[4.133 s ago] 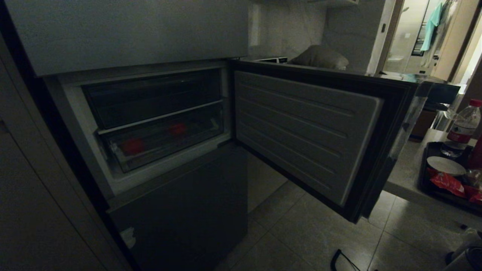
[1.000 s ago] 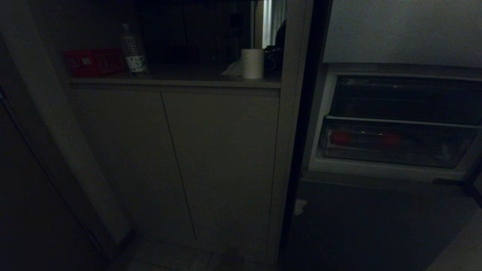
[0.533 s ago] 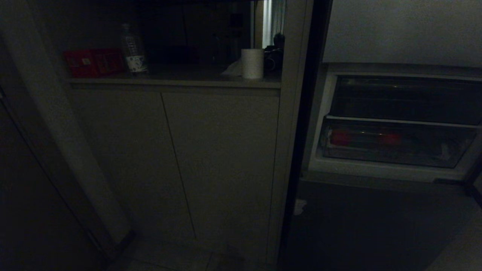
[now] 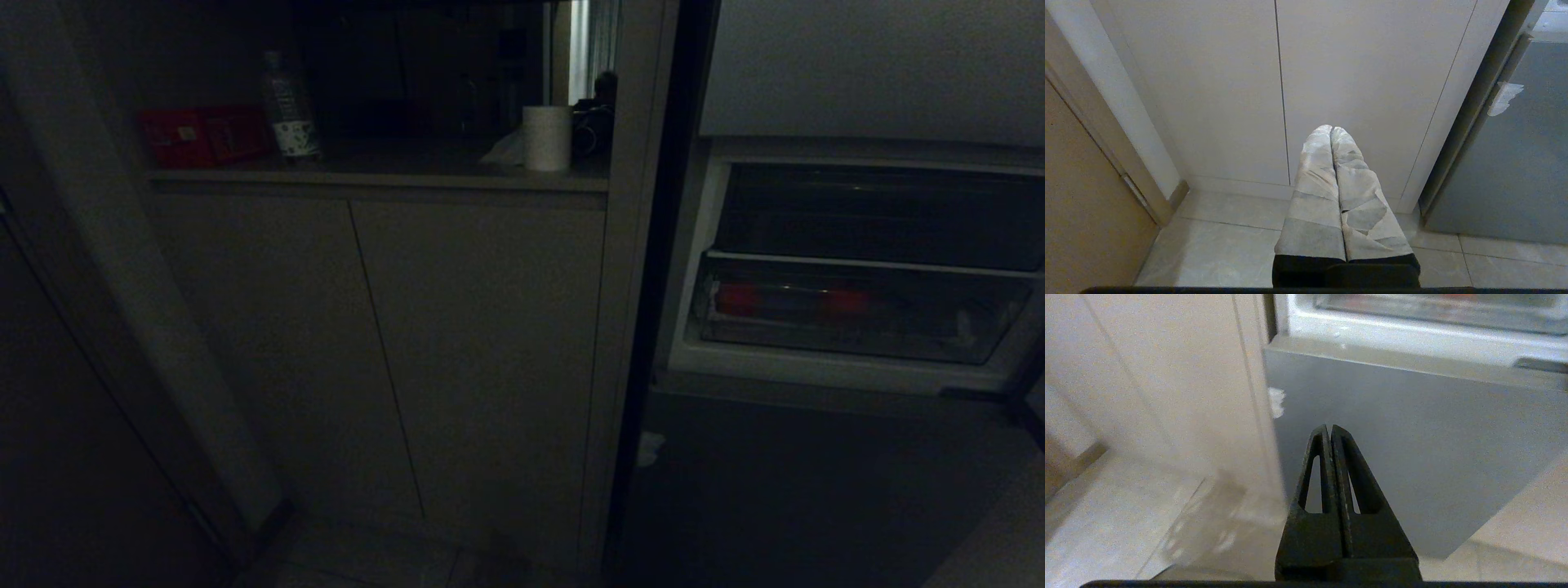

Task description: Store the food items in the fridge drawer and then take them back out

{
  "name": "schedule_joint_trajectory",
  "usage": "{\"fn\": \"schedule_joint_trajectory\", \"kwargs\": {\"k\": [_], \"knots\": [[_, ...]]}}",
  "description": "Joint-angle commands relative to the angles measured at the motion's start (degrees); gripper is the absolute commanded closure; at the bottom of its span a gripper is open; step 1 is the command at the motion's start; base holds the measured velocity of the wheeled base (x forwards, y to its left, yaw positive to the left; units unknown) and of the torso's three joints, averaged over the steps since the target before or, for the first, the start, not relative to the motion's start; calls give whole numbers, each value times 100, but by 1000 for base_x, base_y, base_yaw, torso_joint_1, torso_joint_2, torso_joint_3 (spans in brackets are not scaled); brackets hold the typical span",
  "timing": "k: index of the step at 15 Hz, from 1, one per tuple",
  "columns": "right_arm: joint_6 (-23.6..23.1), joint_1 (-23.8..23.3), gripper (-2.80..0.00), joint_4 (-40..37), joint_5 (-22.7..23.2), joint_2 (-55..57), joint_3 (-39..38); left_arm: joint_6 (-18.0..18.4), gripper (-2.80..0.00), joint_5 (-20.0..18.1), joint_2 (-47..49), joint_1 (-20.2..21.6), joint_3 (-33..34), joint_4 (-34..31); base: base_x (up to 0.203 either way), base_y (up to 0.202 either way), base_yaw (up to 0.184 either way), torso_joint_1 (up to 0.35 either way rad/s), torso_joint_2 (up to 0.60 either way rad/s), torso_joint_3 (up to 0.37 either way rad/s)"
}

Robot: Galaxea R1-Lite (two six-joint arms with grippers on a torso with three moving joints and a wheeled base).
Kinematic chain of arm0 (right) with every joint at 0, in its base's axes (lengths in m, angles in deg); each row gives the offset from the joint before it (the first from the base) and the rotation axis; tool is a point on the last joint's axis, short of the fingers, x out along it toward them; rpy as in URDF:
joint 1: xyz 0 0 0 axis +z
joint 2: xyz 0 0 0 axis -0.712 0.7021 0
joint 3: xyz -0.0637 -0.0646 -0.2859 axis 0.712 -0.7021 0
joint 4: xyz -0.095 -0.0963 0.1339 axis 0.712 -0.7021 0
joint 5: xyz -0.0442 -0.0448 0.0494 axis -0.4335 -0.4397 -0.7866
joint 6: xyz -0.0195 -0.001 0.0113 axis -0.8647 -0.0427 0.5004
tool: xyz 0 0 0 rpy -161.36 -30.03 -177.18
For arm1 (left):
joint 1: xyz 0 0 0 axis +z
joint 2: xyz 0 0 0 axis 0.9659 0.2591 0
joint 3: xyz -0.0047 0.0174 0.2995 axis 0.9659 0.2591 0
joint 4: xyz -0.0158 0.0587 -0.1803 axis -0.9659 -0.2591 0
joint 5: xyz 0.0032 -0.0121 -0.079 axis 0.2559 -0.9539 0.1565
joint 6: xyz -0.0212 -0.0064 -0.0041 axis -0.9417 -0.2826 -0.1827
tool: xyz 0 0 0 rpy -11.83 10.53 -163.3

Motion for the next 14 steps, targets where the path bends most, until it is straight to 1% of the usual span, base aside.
{"fn": "schedule_joint_trajectory", "kwargs": {"k": [1, 3, 4, 8, 12, 14], "knots": [[31, 49, -280, 674, 69, 2319, 473, -5, 0, 4, 8, 0, -6, -5, 0, 0, 0, 0, 0, 0], [58, 257, -280, 1534, 42, 3624, 819, -5, 0, 4, 8, 0, -6, -5, 0, 0, 0, 0, 0, 0], [82, 439, -280, 1906, -67, 4254, 1055, -5, 0, 4, 8, 0, -6, -5, 0, 0, 0, 0, 0, 0], [199, 1220, -280, 3114, -734, 6316, 2141, -5, 0, 4, 8, 0, -6, -5, 0, 0, 0, 0, 0, 0], [248, 1417, -280, 4517, -1554, 8034, 3063, -5, 0, 4, 8, 0, -6, -5, 0, 0, 0, 0, 0, 0], [239, 1265, -280, 5051, -1845, 8570, 3382, -5, 0, 4, 8, 0, -6, -5, 0, 0, 0, 0, 0, 0]]}}
